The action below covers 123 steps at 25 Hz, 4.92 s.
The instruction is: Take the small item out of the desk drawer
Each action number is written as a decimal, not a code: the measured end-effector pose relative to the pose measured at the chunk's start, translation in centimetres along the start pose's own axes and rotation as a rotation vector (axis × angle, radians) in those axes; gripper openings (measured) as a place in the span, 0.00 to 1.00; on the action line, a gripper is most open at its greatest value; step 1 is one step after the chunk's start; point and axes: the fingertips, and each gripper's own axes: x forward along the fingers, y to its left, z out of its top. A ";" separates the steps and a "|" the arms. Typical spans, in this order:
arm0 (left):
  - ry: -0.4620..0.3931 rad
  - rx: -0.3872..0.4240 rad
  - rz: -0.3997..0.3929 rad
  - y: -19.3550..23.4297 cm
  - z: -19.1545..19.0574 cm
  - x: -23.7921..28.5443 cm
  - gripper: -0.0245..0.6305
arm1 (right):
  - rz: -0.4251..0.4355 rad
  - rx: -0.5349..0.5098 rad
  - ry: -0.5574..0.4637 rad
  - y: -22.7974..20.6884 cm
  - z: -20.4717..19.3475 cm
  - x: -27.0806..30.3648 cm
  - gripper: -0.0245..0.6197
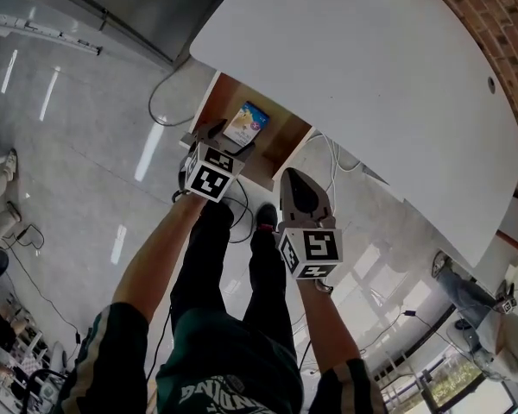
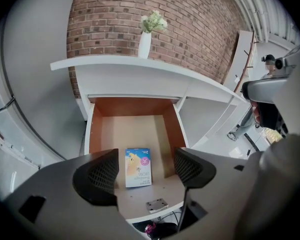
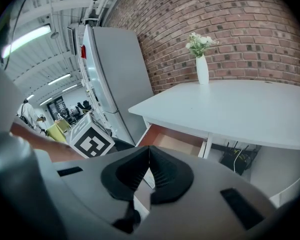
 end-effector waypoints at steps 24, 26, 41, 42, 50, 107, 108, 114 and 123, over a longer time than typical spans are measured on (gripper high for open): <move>0.199 0.012 0.021 1.8 -3.2 11.0 0.63 | -0.054 0.074 0.048 -2.5 -4.5 1.5 0.08; 0.215 0.025 0.028 1.9 -3.5 11.7 0.63 | -0.058 0.080 0.052 -2.6 -4.8 1.5 0.08; 0.338 -0.015 0.085 3.8 -8.4 14.6 0.66 | -0.095 0.096 0.075 -1.5 -6.7 0.6 0.08; 0.345 -0.012 0.087 4.0 -8.9 14.3 0.66 | -0.098 0.098 0.074 -1.0 -6.9 0.5 0.08; 0.366 0.002 0.090 2.9 -6.9 17.1 0.67 | -0.107 0.117 0.078 -4.9 -6.5 0.4 0.08; 0.023 -0.064 0.160 -7.8 2.2 -12.9 0.67 | 0.086 -0.109 -0.032 3.0 3.9 -11.9 0.08; 0.008 -0.069 0.169 -7.9 2.5 -13.8 0.67 | 0.086 -0.117 -0.045 2.8 4.5 -12.3 0.08; -0.098 -0.093 0.236 -8.1 5.1 -19.9 0.67 | 0.086 -0.153 -0.111 1.9 7.9 -14.7 0.08; -0.289 -0.056 0.320 -8.6 10.1 -28.7 0.67 | 0.153 -0.290 -0.227 5.1 13.6 -18.1 0.08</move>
